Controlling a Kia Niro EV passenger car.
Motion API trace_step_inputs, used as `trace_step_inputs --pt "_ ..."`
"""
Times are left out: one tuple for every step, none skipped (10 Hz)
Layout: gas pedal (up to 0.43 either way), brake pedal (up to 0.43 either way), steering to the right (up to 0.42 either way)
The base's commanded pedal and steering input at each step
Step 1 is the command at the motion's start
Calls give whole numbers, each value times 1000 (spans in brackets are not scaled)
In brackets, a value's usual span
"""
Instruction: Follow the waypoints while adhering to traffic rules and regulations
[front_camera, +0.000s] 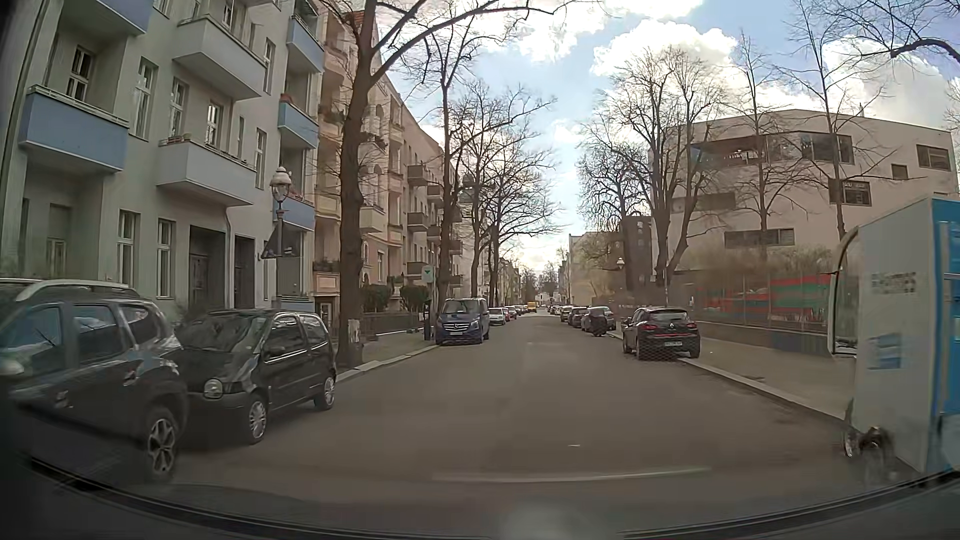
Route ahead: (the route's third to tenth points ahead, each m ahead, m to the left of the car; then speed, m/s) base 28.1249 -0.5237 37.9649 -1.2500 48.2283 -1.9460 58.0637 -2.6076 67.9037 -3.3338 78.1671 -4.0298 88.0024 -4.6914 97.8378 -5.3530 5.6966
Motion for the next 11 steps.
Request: trace_step_inputs --pt "0 30 54" --pt "0 30 56" --pt "0 30 58" --pt "8 30 59" --pt "8 30 59" --pt "20 30 57" --pt "28 30 53" --pt "28 30 43" --pt "59 30 38" --pt "67 30 38" --pt "67 30 34"
